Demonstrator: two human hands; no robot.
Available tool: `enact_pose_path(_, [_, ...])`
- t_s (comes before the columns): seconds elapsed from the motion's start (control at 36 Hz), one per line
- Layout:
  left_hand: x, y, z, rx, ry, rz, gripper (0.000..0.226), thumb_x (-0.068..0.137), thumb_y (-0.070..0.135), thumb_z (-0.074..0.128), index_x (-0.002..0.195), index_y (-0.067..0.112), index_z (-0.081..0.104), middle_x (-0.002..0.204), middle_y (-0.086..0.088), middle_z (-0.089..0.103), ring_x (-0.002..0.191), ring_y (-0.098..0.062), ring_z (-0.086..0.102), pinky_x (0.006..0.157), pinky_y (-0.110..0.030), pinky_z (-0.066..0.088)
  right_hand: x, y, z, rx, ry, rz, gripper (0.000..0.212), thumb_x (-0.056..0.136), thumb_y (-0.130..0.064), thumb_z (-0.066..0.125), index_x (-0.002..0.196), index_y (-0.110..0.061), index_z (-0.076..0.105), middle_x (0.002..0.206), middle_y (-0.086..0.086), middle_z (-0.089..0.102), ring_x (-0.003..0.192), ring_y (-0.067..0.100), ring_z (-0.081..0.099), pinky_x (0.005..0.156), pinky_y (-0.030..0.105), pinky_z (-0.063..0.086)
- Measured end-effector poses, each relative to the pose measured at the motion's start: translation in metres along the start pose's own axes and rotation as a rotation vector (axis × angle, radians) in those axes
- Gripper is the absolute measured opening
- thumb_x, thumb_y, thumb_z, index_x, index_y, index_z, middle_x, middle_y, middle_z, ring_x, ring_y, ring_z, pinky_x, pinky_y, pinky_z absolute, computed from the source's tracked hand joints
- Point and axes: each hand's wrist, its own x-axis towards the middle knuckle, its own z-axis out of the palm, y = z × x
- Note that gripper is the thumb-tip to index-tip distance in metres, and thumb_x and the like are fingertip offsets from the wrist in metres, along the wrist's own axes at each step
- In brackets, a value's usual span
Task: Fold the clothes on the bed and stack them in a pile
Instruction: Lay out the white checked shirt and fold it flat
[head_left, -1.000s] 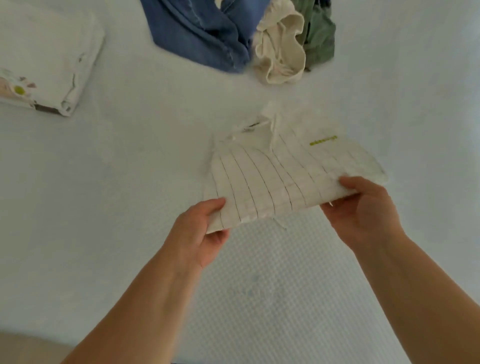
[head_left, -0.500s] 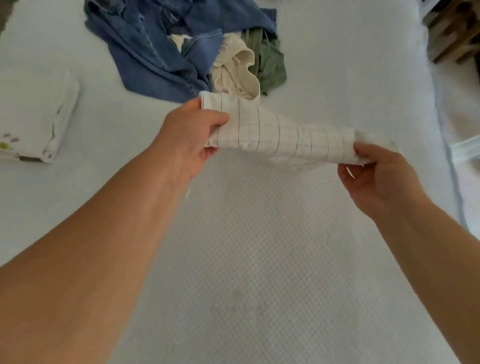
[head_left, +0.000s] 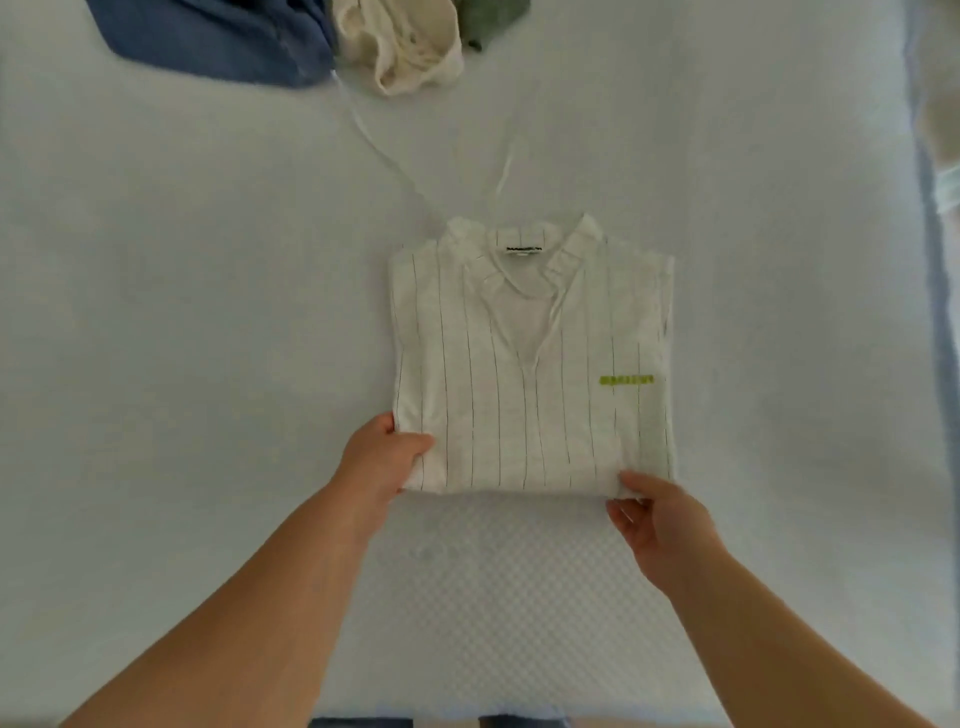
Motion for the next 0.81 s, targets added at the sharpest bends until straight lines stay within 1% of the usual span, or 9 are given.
enact_pose_path(0.06, [0.004, -0.017, 0.003, 0.063, 0.033, -0.019, 0.019, 0.082, 0.009, 0.064, 0.096, 0.022, 0.063, 0.097, 0.001, 0.067, 0.09, -0.019, 0.063, 0.083, -0.035, 0.052, 0.009, 0.016, -0.014, -0.042, 0.034, 0.04, 0.02, 0.08, 0.005, 0.063, 0.095, -0.006, 0.057, 0.089, 0.012, 0.065, 0.077, 0.022, 0.064, 0.063, 0.031, 0.05])
enact_pose_path(0.17, [0.007, -0.028, 0.0, 0.185, 0.107, 0.017, 0.008, 0.08, 0.018, 0.065, 0.087, 0.022, 0.064, 0.088, 0.004, 0.067, 0.081, -0.014, 0.063, 0.07, -0.028, 0.05, 0.011, 0.016, -0.023, -0.218, 0.038, -0.025, 0.016, 0.081, -0.016, 0.069, 0.095, -0.014, 0.059, 0.092, 0.006, 0.068, 0.081, 0.02, 0.066, 0.069, 0.031, 0.049])
enact_pose_path(0.22, [0.009, -0.024, -0.002, 0.232, 0.146, 0.066, 0.006, 0.079, 0.025, 0.066, 0.082, 0.023, 0.06, 0.083, 0.008, 0.063, 0.075, -0.01, 0.06, 0.063, -0.026, 0.047, 0.011, 0.006, -0.02, -0.497, 0.155, -0.178, 0.031, 0.078, -0.036, 0.072, 0.097, -0.017, 0.056, 0.099, 0.0, 0.062, 0.086, 0.018, 0.06, 0.073, 0.031, 0.045])
enact_pose_path(0.31, [0.02, -0.006, -0.002, 0.272, 0.243, 0.179, 0.021, 0.079, 0.031, 0.067, 0.094, 0.026, 0.053, 0.081, 0.017, 0.054, 0.072, -0.004, 0.053, 0.062, -0.024, 0.039, 0.012, -0.02, -0.005, -0.756, 0.321, -0.524, 0.057, 0.077, -0.048, 0.069, 0.123, -0.022, 0.048, 0.116, -0.005, 0.05, 0.098, 0.016, 0.051, 0.079, 0.035, 0.041])
enact_pose_path(0.39, [0.035, 0.018, 0.001, 0.366, 0.275, 0.259, 0.015, 0.08, 0.032, 0.062, 0.091, 0.025, 0.056, 0.076, 0.016, 0.054, 0.066, -0.002, 0.05, 0.058, -0.024, 0.037, 0.021, -0.052, 0.02, -0.944, 0.29, -0.785, 0.049, 0.083, -0.045, 0.062, 0.124, -0.021, 0.05, 0.116, -0.005, 0.05, 0.101, 0.015, 0.051, 0.086, 0.036, 0.044])
enact_pose_path(0.44, [0.044, 0.031, 0.005, 0.443, 0.287, 0.297, 0.01, 0.082, 0.032, 0.058, 0.082, 0.022, 0.057, 0.07, 0.011, 0.054, 0.062, -0.006, 0.049, 0.053, -0.023, 0.035, 0.03, -0.07, 0.04, -1.024, 0.219, -0.769, 0.041, 0.086, -0.045, 0.056, 0.12, -0.02, 0.053, 0.104, -0.006, 0.055, 0.089, 0.013, 0.054, 0.077, 0.031, 0.045])
enact_pose_path(0.53, [0.055, 0.047, 0.01, 0.507, 0.358, 0.315, 0.013, 0.08, 0.029, 0.057, 0.073, 0.019, 0.054, 0.062, 0.007, 0.048, 0.055, -0.01, 0.044, 0.049, -0.024, 0.03, 0.042, -0.087, 0.062, -1.072, 0.147, -0.646, 0.024, 0.089, -0.042, 0.051, 0.093, -0.019, 0.056, 0.077, -0.007, 0.057, 0.065, 0.009, 0.054, 0.052, 0.024, 0.039])
enact_pose_path(0.67, [0.061, 0.065, 0.017, 0.282, 0.365, 0.162, 0.033, 0.081, 0.035, 0.063, 0.059, 0.017, 0.046, 0.064, 0.004, 0.049, 0.058, -0.011, 0.047, 0.056, -0.024, 0.041, 0.05, -0.087, 0.067, -0.868, 0.187, -0.6, 0.015, 0.088, -0.03, 0.046, 0.083, -0.019, 0.054, 0.072, -0.008, 0.055, 0.06, 0.011, 0.053, 0.05, 0.024, 0.045])
enact_pose_path(0.81, [0.058, 0.063, 0.024, 0.292, 0.351, 0.322, 0.015, 0.084, 0.025, 0.061, 0.071, 0.017, 0.06, 0.068, 0.005, 0.058, 0.063, -0.012, 0.055, 0.061, -0.026, 0.044, 0.055, -0.069, 0.048, -0.772, 0.291, -0.663, 0.025, 0.091, -0.03, 0.038, 0.067, -0.021, 0.039, 0.066, -0.007, 0.042, 0.054, 0.01, 0.038, 0.047, 0.024, 0.03])
